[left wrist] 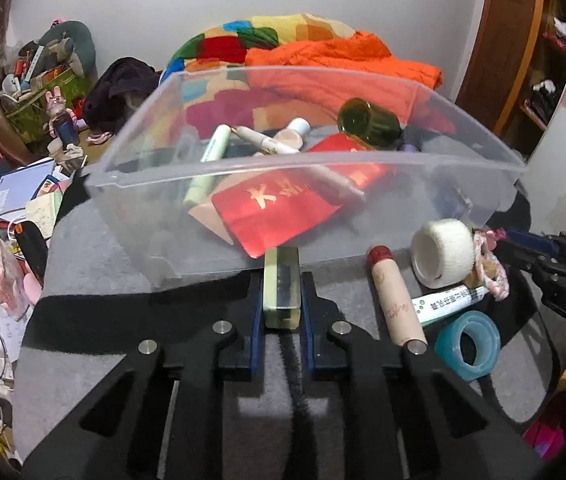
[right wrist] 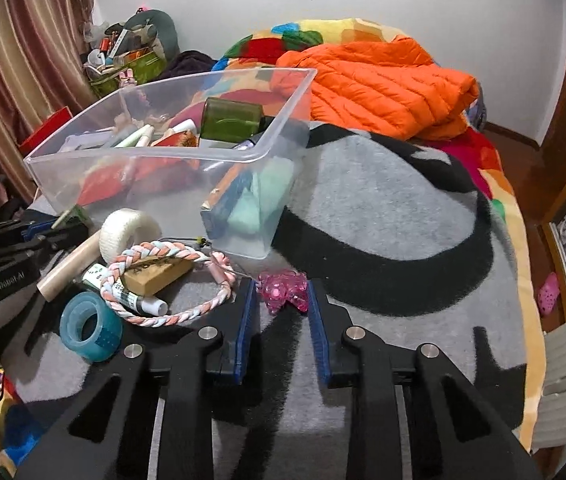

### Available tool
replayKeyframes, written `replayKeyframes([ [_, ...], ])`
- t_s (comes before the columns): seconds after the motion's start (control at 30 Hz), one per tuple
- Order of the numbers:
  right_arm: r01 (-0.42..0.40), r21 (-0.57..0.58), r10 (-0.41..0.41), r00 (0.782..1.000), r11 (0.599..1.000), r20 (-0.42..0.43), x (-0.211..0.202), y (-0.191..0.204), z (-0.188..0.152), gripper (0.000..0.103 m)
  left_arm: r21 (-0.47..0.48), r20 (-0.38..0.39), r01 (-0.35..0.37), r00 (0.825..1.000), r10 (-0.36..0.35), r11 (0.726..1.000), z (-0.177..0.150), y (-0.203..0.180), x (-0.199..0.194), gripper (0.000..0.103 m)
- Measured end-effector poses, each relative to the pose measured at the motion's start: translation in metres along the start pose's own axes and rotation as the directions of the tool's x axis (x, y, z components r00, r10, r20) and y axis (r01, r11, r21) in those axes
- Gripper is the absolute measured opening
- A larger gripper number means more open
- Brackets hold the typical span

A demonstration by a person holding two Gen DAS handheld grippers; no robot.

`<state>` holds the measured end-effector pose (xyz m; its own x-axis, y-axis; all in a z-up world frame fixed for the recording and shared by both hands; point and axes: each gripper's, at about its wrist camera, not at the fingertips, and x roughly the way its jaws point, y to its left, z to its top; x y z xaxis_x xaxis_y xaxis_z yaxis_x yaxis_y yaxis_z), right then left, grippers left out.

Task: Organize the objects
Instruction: 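Grasp the small green-yellow box with the left gripper while the right grasps the pink clip, then lower the green-yellow box and pink clip into the clear box, release both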

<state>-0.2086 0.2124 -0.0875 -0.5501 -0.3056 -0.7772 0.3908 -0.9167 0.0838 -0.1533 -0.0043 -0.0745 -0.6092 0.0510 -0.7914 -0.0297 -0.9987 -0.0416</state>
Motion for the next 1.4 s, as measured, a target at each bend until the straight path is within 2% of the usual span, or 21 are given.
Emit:
replayKeyframes([
  [0.33,-0.012,0.046,0.008,0.996,0.999,0.088,-0.035,-0.006,0.003,0.023,-0.049,0.069,0.000,0.998,0.003,0.999,-0.010,0.012,-0.029,0.016],
  [0.43,-0.034,0.069,0.026,0.993,0.997,0.119,-0.050,-0.006,0.004,0.023,-0.058,0.105,0.033,0.994,-0.027,0.998,-0.009,0.013,-0.047,0.016],
  [0.67,-0.079,0.096,0.055,0.973,0.992,0.225,-0.089,-0.005,0.015,0.023,-0.057,0.209,0.059,0.977,-0.046,0.997,0.005,0.012,-0.092,0.016],
  [0.87,-0.076,0.063,0.054,0.952,0.995,0.301,-0.112,0.002,0.038,0.023,-0.058,0.262,0.051,0.964,-0.035,0.997,0.022,0.016,-0.109,0.016],
  [1.0,-0.073,0.030,0.058,0.936,0.997,0.347,-0.119,0.013,0.060,0.023,-0.051,0.288,0.030,0.957,-0.015,0.998,0.036,0.018,-0.111,0.016],
  [1.17,-0.086,-0.008,0.083,0.925,0.996,0.371,-0.114,0.032,0.086,0.023,-0.059,0.280,0.025,0.960,-0.007,0.998,0.056,0.024,-0.099,0.016],
  [1.27,-0.089,-0.018,0.090,0.931,0.996,0.353,-0.100,0.044,0.096,0.024,-0.057,0.257,0.023,0.966,-0.007,0.998,0.062,0.025,-0.084,0.016],
  [1.4,-0.086,-0.037,0.093,0.952,0.996,0.292,-0.069,0.059,0.101,0.024,-0.055,0.211,0.027,0.977,-0.014,0.998,0.071,0.027,-0.059,0.016],
])
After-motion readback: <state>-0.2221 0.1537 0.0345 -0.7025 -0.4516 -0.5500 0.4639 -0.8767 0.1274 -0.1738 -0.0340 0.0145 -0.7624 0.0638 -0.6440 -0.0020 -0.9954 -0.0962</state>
